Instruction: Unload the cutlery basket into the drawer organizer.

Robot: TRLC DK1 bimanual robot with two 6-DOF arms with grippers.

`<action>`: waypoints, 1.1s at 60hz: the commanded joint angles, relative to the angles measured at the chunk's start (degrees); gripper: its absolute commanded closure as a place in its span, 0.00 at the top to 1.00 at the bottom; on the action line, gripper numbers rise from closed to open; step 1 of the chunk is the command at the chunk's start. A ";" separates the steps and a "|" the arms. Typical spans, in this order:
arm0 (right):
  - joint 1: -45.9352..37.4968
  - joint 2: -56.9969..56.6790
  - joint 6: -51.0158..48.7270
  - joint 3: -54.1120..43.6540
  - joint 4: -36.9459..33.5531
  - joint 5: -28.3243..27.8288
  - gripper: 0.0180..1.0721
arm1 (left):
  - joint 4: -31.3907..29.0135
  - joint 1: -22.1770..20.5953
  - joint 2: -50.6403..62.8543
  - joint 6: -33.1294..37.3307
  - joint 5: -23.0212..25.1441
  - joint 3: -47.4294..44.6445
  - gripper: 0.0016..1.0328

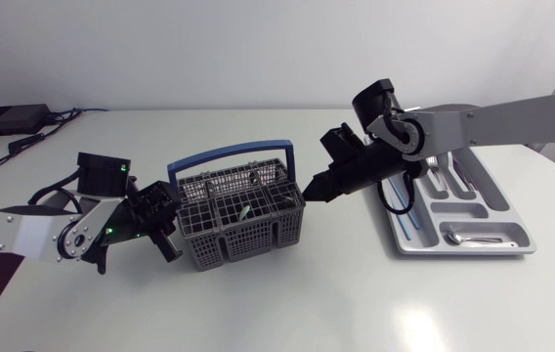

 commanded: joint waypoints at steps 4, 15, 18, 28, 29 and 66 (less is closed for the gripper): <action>2.19 -5.43 -0.37 -4.60 -0.01 -1.12 0.10 | -0.02 1.55 2.23 1.43 3.78 3.81 0.08; 1.75 -10.35 -0.37 -9.17 -0.28 -0.77 0.10 | -1.25 0.32 2.58 1.16 4.39 5.48 0.08; 1.49 -11.41 -0.46 -10.32 -0.28 -0.42 0.10 | -1.25 -0.91 3.20 0.81 4.39 6.45 0.08; -0.71 -13.69 -1.07 -13.13 -0.19 0.19 0.10 | -2.22 -5.05 5.40 -0.33 2.99 10.05 0.08; -0.98 -13.96 -1.16 -13.31 -0.19 0.19 0.10 | -2.30 -5.48 5.66 -0.50 2.81 10.40 0.08; -9.94 -27.32 -6.79 -20.34 -0.10 1.95 0.53 | -12.94 -3.38 -11.39 -0.68 -1.49 7.50 0.09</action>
